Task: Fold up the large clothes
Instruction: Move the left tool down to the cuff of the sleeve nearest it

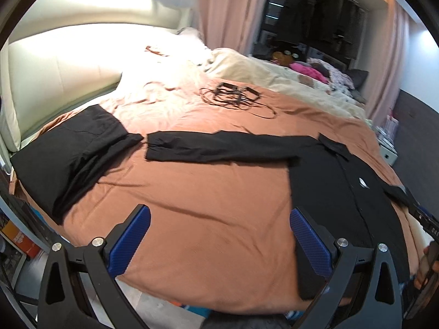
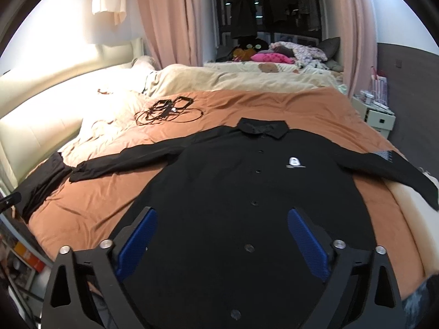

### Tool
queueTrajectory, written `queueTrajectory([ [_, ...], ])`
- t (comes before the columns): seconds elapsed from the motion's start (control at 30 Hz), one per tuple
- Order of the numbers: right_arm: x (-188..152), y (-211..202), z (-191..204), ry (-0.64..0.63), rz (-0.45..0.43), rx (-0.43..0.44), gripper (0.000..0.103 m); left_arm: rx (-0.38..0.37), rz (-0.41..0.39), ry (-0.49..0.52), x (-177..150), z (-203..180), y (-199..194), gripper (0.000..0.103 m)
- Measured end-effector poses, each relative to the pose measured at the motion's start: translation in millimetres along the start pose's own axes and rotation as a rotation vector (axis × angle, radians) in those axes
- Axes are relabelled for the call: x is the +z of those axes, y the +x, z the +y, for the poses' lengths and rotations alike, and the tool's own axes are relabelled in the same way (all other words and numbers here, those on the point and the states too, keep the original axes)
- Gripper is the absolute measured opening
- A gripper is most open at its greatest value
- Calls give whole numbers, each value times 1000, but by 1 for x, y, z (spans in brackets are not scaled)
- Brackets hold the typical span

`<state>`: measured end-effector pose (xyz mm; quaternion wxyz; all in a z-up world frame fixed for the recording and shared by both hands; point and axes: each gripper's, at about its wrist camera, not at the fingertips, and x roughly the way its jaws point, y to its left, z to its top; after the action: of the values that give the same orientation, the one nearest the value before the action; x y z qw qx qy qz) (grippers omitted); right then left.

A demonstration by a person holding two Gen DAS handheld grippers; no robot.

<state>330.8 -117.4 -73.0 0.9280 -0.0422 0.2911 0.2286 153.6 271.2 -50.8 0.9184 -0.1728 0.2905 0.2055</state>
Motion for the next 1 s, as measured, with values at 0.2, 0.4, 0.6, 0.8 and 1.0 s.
queueTrajectory([
  [0.2, 21, 40, 14, 1, 45, 40, 79, 15, 45, -117, 27, 45, 38, 86],
  [0.4, 43, 80, 25, 11, 96, 85, 63, 17, 86, -208, 51, 77, 75, 84],
  [0.6, 58, 117, 35, 34, 143, 124, 59, 36, 131, -232, 74, 93, 124, 84],
  [0.8, 72, 156, 50, 50, 206, 151, 51, 72, 223, -269, 88, 111, 181, 74],
  [1.0, 84, 189, 63, 66, 240, 167, 39, 127, 295, -289, 93, 128, 237, 74],
])
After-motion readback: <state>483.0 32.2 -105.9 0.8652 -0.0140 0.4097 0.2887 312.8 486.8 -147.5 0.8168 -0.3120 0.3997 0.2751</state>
